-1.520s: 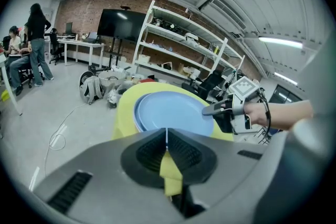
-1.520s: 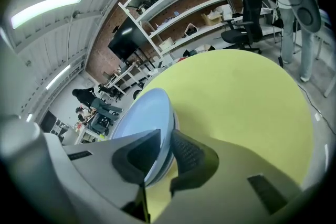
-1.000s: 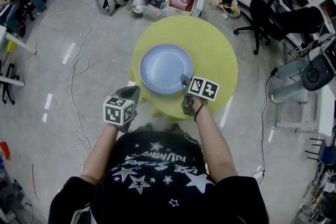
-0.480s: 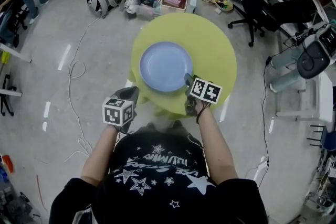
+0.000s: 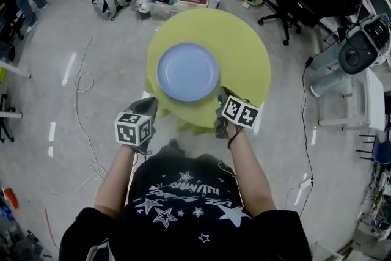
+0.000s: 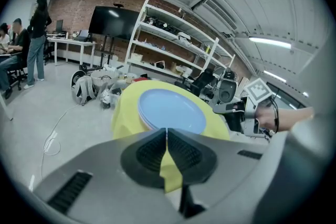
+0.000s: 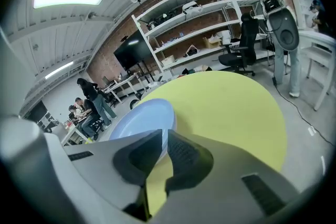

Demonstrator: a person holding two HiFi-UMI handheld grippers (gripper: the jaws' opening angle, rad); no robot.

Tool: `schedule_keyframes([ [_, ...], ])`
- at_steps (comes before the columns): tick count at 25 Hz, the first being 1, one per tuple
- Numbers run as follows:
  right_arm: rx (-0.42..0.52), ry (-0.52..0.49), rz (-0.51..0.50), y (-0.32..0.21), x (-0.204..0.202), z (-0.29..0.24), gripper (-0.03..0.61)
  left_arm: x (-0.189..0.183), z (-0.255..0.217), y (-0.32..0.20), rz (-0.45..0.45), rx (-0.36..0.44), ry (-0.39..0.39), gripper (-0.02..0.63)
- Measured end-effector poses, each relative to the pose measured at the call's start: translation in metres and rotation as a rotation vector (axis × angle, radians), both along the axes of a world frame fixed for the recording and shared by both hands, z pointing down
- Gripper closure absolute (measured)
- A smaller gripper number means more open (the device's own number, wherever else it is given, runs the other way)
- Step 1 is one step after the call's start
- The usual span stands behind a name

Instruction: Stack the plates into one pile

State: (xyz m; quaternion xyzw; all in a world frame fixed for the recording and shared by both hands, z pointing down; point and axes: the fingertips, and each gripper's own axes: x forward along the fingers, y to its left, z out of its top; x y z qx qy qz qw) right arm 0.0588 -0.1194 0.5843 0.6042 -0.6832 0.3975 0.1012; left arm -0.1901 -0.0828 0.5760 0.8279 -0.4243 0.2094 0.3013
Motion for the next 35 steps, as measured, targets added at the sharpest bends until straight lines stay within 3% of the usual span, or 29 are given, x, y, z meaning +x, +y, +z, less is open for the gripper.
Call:
schedule_keyframes([
  [13, 0.036, -0.062, -0.075, 0.047, 0.020, -0.025, 0.557, 0.037, -0.030, 0.040, -0.046, 0.048, -0.005, 0.591],
  [25, 0.175, 0.094, -0.249, 0.117, 0.025, -0.064, 0.557, 0.076, -0.054, 0.103, -0.053, 0.110, -0.015, 0.591],
  [35, 0.201, 0.117, -0.262, 0.189, 0.062, -0.063, 0.561, 0.120, -0.053, 0.173, -0.033, 0.124, -0.001, 0.591],
])
